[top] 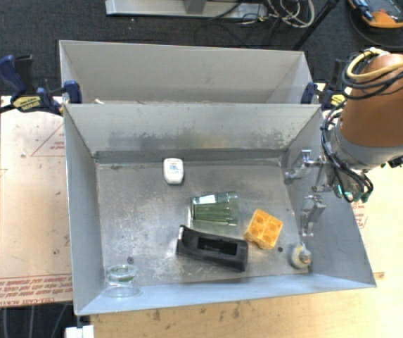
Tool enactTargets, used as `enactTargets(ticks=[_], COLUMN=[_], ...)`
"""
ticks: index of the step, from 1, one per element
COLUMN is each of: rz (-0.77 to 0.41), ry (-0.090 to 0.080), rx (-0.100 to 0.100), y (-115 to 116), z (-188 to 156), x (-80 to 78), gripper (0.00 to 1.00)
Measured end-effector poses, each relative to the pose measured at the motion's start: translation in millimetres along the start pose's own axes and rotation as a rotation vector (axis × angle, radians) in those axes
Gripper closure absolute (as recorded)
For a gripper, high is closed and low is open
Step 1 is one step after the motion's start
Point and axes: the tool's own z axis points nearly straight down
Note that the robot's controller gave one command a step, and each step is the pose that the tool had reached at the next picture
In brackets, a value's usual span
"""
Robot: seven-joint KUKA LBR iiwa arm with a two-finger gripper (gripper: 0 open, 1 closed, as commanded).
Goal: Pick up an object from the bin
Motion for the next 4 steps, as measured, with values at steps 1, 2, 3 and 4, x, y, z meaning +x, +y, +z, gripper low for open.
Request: enactTargets(ticks=[1, 2, 3, 4], rz=[-0.002, -0.057, -0.267, -0.507], ry=[-0.008, -0.013, -0.011, -0.007], rx=[0.001, 0.003, 0.001, 0.003], y=[0, 40, 56, 34], z=[-4, 33, 85, 126], x=[-1.6, 14.3, 8.6, -23.4], gripper=[0.0, 0.0, 0.0, 1.0])
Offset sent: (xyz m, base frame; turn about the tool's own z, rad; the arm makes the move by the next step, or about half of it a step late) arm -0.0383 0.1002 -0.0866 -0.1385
